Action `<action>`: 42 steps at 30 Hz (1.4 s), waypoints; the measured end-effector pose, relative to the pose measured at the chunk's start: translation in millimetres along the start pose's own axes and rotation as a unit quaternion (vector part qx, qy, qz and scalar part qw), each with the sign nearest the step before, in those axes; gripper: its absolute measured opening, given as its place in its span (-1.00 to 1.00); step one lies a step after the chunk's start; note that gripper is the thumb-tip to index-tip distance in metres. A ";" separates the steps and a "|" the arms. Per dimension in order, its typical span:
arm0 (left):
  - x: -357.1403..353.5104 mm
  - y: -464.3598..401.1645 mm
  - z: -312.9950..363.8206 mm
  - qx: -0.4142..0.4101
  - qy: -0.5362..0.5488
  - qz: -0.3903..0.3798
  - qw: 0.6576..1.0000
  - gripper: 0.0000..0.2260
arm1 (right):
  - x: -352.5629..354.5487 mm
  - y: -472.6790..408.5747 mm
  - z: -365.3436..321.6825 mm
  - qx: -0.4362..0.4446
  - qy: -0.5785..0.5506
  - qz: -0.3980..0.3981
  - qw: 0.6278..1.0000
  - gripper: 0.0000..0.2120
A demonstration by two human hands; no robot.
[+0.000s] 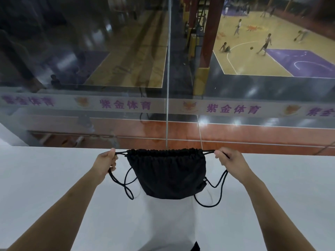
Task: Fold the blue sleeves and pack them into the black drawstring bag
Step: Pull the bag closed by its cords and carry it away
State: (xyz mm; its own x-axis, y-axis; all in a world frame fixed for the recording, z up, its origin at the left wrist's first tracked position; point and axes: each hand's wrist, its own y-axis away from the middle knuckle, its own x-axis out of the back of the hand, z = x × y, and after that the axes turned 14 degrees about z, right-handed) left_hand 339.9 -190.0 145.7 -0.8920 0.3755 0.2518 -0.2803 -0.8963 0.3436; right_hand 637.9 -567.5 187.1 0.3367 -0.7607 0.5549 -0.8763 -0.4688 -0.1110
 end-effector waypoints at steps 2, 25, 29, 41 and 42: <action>-3.0 8.0 1.1 -0.020 -0.018 -0.068 0.997 -0.69 | -0.9 -0.3 -4.1 -0.011 -0.029 -0.007 1.000 -0.71; -47.8 45.9 16.2 -0.151 -0.050 -0.136 0.978 -0.91 | -31.1 12.4 -35.6 0.024 0.057 -0.196 0.979 -0.58; -48.5 44.1 24.4 -0.134 -0.055 -0.189 0.971 -0.89 | -35.5 12.2 -37.7 0.086 0.147 -0.165 0.972 -0.79; -41.2 15.8 59.7 -0.323 -0.461 -0.124 0.817 -0.70 | -16.2 -17.3 -35.5 0.075 0.198 -0.162 0.964 -0.92; -39.8 14.5 63.7 -0.335 -0.490 -0.123 0.796 -0.66 | -12.9 -19.2 -35.3 0.083 0.195 -0.176 0.961 -0.87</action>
State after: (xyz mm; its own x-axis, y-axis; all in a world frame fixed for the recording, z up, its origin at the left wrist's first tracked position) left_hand 393.8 -202.9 198.4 -0.1691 0.2680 0.9484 -0.8223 -0.5689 0.0141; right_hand 638.2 -532.8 211.2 0.4185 -0.3309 0.8458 -0.6540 -0.7560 0.0278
